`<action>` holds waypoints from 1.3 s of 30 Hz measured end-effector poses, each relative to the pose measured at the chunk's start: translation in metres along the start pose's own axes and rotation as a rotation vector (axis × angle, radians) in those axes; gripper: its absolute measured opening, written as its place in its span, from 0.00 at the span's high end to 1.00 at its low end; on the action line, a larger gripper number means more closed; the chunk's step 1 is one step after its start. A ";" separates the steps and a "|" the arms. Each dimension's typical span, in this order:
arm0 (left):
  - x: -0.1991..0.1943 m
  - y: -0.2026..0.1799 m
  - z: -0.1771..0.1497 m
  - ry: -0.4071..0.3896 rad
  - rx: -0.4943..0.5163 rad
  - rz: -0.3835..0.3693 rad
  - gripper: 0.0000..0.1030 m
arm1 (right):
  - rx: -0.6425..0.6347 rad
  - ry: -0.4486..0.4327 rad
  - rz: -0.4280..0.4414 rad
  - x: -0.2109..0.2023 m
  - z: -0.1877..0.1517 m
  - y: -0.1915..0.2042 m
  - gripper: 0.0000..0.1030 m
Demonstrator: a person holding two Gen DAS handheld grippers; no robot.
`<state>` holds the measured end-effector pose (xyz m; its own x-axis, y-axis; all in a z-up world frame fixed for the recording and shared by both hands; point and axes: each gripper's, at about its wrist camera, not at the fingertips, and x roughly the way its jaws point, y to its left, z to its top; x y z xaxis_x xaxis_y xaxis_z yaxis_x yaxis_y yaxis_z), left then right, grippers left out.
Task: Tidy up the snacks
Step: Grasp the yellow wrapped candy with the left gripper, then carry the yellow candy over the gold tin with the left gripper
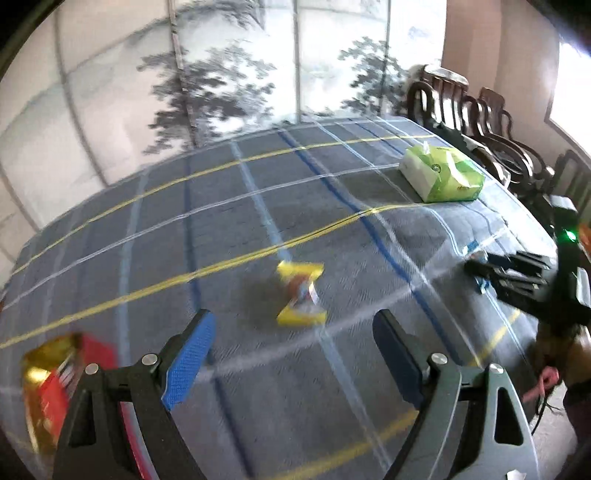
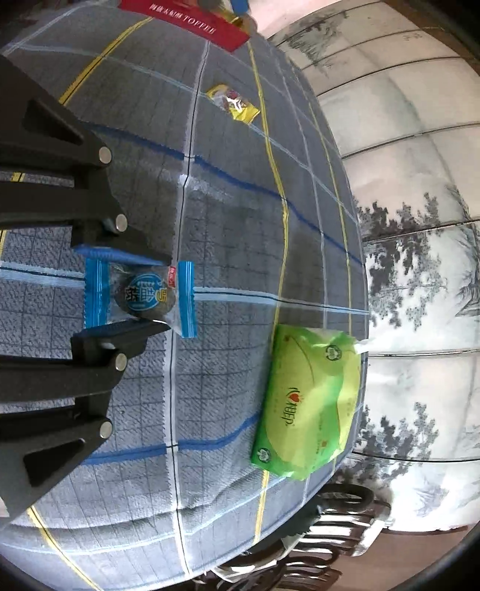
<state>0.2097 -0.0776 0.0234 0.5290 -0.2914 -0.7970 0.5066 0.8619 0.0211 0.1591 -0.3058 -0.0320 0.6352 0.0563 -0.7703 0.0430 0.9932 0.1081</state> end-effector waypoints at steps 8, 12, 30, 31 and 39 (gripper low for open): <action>0.070 -0.010 0.022 0.106 0.103 0.030 0.23 | 0.004 -0.001 0.043 0.000 -0.001 -0.001 0.73; 0.094 -0.004 0.019 0.175 0.070 -0.002 0.64 | 0.008 -0.001 0.051 0.001 0.000 -0.001 0.73; -0.055 -0.038 -0.061 0.074 -0.146 0.065 0.80 | 0.009 0.001 0.026 0.003 0.001 -0.001 0.72; -0.063 -0.039 -0.066 0.068 -0.147 0.081 0.80 | 0.008 0.001 0.025 0.003 0.001 -0.001 0.72; -0.124 -0.030 -0.109 0.044 -0.204 0.179 0.80 | -0.007 0.004 0.004 0.003 0.000 0.004 0.72</action>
<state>0.0544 -0.0219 0.0559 0.5655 -0.1127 -0.8170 0.2581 0.9650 0.0456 0.1616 -0.3017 -0.0337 0.6326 0.0606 -0.7721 0.0347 0.9937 0.1065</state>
